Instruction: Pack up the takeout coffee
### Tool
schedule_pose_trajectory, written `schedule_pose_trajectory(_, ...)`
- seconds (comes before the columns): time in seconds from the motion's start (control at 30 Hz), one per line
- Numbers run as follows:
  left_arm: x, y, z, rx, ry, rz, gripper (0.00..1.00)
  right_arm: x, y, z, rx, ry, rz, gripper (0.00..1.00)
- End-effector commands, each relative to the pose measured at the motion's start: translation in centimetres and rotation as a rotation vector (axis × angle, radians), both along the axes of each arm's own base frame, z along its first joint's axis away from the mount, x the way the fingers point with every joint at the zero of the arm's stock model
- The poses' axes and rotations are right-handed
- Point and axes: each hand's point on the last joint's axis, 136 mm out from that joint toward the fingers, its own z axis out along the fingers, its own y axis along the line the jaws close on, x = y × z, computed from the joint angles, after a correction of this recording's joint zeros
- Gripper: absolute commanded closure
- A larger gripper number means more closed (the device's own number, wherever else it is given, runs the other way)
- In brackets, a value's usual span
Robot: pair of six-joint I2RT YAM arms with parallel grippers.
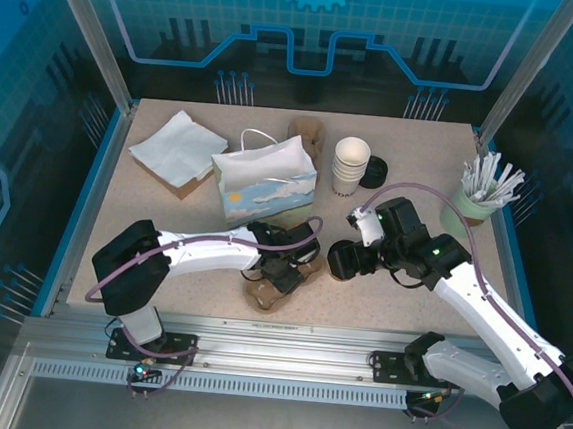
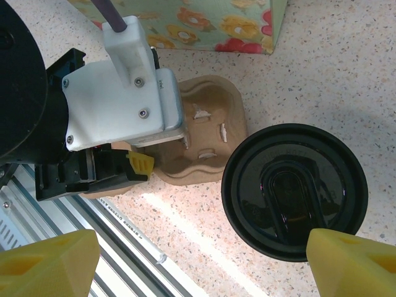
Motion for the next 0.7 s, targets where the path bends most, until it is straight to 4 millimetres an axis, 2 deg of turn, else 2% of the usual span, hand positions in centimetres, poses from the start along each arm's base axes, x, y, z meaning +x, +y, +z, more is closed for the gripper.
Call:
schedule_pose_trajectory(0.0, 0.4, -0.6, 0.1, 0.003, -0.010, 0.012, 0.51, -0.1, -0.2, 0.1, 0.013, 0.005, -0.008, 0.12)
schedule_pose_trajectory(0.27, 0.0, 0.0, -0.2, 0.023, -0.002, 0.018, 0.51, -0.1, -0.2, 0.0, 0.014, 0.006, -0.009, 0.12)
schedule_pose_trajectory(0.67, -0.4, 0.4, -0.2, 0.016, 0.001, 0.021, 0.61, 0.0, -0.4, 0.4, 0.012, -0.003, -0.015, 0.12)
